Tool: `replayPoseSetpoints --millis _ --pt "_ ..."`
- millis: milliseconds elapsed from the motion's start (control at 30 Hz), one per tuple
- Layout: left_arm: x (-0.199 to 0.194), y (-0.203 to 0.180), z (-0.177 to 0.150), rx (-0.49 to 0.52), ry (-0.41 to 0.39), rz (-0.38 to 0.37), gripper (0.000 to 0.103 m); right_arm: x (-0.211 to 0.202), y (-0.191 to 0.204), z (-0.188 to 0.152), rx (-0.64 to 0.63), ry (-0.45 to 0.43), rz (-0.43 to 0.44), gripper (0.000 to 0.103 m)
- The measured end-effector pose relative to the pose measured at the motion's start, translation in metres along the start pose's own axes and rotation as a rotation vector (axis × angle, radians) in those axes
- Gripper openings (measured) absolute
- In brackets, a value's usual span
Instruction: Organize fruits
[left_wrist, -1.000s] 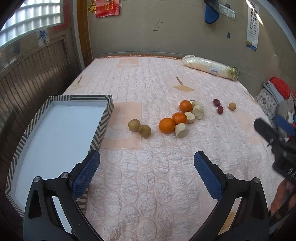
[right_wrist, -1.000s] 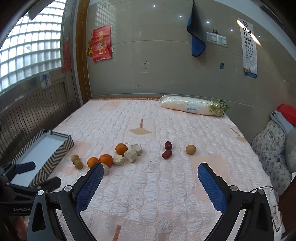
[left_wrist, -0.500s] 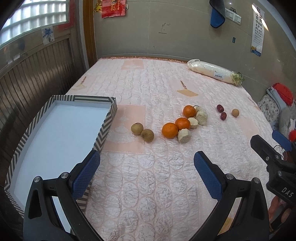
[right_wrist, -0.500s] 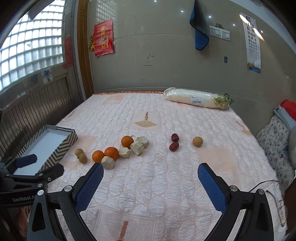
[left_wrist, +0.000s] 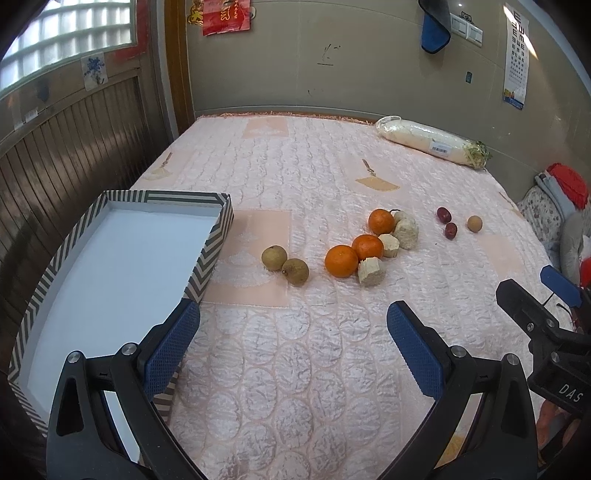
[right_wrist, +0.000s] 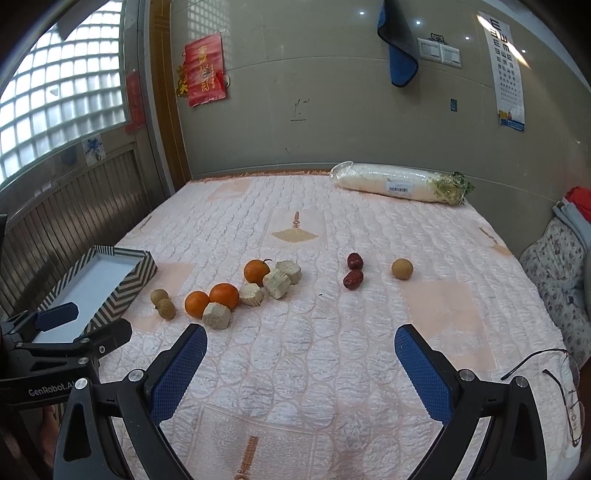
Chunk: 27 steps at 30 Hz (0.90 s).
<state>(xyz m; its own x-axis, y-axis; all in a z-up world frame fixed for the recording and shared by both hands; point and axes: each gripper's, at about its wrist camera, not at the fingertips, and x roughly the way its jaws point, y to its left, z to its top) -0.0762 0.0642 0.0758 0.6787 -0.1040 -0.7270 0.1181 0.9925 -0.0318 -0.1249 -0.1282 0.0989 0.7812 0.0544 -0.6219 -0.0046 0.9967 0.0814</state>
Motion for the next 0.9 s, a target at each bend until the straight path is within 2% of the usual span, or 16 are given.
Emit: replayPoseSetpoints --millis 900 --pt "0.031 0.011 -0.002 -0.025 0.052 0.004 0.103 0.016 0.011 -0.004 -0.058 0.010 -0.012 0.099"
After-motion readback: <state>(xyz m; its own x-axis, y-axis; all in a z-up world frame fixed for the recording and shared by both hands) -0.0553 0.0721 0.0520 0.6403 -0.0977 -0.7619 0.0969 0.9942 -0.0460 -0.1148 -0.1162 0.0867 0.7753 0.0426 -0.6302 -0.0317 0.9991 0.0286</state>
